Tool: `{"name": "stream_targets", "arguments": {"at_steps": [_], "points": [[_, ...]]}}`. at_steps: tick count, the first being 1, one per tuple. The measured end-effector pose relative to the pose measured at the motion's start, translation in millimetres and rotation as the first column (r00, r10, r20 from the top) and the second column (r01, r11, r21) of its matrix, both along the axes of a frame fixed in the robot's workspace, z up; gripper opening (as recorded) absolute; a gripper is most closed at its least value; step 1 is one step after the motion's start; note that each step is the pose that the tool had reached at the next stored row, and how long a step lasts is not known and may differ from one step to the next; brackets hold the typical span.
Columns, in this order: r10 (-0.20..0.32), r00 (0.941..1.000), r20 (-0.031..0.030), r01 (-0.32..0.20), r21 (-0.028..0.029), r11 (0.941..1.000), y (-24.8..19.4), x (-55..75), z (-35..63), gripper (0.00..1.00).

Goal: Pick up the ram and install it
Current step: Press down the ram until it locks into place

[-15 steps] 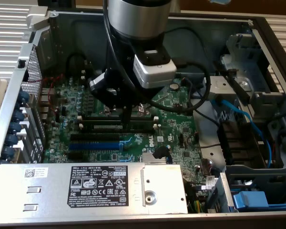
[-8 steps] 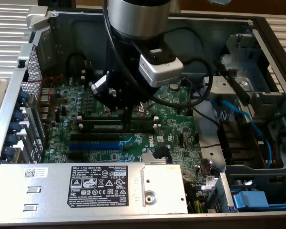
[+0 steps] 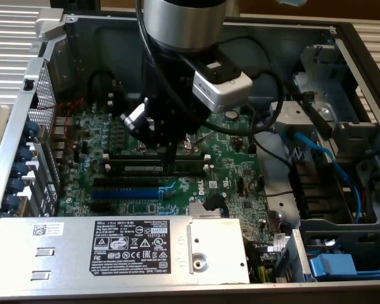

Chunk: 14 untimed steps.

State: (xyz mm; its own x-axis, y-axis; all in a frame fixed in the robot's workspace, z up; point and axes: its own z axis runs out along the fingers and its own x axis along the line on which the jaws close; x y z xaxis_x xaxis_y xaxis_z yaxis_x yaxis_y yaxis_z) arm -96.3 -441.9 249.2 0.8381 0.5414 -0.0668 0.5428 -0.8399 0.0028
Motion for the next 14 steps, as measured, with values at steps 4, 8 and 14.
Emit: {"name": "stream_targets", "arguments": {"at_steps": [4,8,14], "points": [[0.072,0.9974,0.0000,-0.072,0.0000,0.9974,0.0,0.0,0.0,0.11],[0.125,0.9922,-0.0001,-0.125,0.0001,0.9922,0.0,0.0,0.0,0.11],[0.129,0.9916,-0.0001,-0.129,0.0000,0.9916,0.1,0.0,0.0,0.11]]}}
